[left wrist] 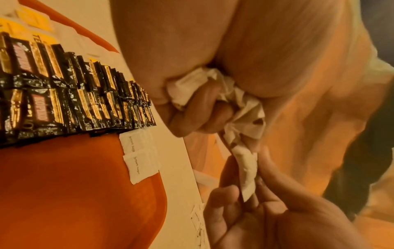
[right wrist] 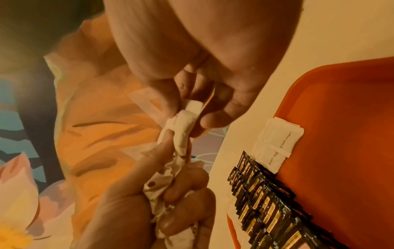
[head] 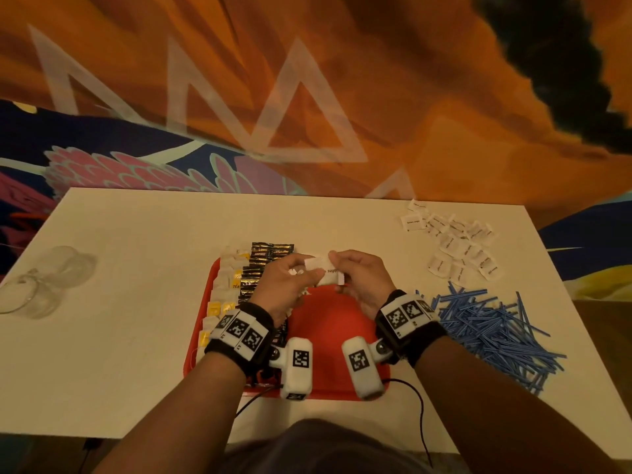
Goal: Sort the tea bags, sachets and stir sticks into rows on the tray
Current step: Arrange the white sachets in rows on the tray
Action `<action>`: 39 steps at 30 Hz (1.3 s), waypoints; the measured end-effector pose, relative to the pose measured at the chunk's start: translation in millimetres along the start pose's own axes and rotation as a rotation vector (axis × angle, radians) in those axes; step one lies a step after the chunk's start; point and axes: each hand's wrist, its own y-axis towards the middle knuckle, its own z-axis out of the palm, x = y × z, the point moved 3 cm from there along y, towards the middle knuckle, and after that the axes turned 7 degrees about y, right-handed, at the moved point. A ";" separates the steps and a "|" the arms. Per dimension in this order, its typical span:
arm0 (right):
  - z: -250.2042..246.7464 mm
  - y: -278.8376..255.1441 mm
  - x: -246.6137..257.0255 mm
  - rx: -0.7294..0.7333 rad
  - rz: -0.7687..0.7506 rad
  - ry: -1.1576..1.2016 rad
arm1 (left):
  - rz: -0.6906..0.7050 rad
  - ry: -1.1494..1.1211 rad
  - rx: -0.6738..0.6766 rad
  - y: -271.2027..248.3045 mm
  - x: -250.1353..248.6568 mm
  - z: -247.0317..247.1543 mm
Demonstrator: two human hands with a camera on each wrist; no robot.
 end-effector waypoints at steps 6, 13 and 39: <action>-0.2 -1.0 -10.6 -0.047 0.042 0.088 | 0.012 -0.002 -0.026 -0.6 0.1 -1.5; -3.8 -1.2 -15.4 -0.050 -0.019 -0.127 | -0.156 -0.147 -0.143 0.6 13.0 -5.4; -14.2 110.3 -103.3 -0.191 0.196 -0.568 | -0.211 0.122 -0.442 -6.1 77.0 -95.2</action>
